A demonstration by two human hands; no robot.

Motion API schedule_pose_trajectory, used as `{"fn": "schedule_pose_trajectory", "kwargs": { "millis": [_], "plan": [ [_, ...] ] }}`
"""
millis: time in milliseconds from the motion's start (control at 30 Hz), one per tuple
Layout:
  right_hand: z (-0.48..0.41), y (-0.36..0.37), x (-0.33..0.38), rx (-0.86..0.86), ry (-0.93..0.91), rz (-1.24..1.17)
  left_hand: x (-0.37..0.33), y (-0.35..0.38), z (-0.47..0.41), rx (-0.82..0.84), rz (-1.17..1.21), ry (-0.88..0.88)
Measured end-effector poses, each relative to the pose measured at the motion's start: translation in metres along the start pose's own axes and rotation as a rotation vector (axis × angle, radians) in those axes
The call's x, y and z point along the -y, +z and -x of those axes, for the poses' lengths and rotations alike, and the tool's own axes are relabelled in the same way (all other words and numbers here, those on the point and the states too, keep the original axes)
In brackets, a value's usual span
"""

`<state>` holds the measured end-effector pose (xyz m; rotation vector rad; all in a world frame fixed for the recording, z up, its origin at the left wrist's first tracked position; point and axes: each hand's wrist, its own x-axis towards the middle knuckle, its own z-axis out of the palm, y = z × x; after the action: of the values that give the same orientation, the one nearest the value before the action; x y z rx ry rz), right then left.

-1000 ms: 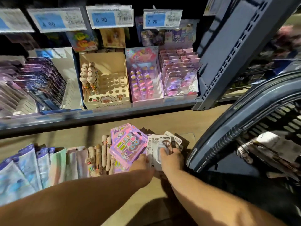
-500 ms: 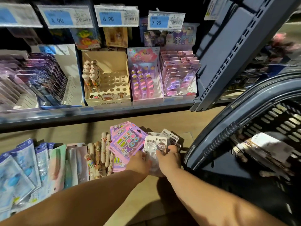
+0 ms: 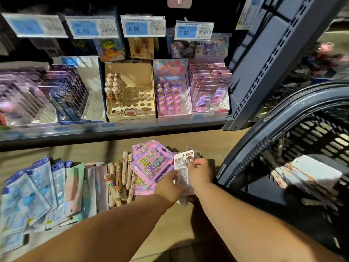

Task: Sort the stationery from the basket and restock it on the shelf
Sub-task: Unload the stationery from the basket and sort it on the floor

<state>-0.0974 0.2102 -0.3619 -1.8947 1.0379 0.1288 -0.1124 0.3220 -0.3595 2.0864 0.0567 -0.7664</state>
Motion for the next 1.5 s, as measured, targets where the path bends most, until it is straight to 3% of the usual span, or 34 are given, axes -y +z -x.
{"fn": "schedule_pose_trajectory", "kwargs": {
  "millis": [100,400,500,700,1000,1167,1367,1500],
  "plan": [
    [-0.007,0.003,0.008,-0.037,0.029,-0.034,-0.001,-0.003,-0.009,0.002,-0.001,0.006],
    [-0.017,0.013,-0.005,0.169,-0.03,0.389,-0.002,-0.011,-0.027,0.192,-0.187,0.024],
    [-0.013,0.009,-0.004,0.187,-0.067,0.486,-0.005,-0.01,-0.028,0.171,-0.212,0.038],
    [0.004,-0.006,0.001,0.161,-0.23,0.415,-0.012,-0.014,-0.022,0.126,-0.254,0.058],
    [0.046,-0.104,0.015,0.402,-0.48,0.585,-0.039,0.003,0.003,0.052,-0.094,0.178],
    [0.057,-0.194,0.01,0.476,-0.452,0.732,-0.059,0.039,0.027,0.135,0.061,0.295],
    [0.018,-0.272,-0.031,0.273,-0.284,0.833,-0.08,0.065,0.034,0.145,0.095,0.443],
    [-0.026,-0.299,-0.065,0.215,-0.123,0.73,-0.097,0.076,0.041,0.186,0.151,0.459]
  ]
}}
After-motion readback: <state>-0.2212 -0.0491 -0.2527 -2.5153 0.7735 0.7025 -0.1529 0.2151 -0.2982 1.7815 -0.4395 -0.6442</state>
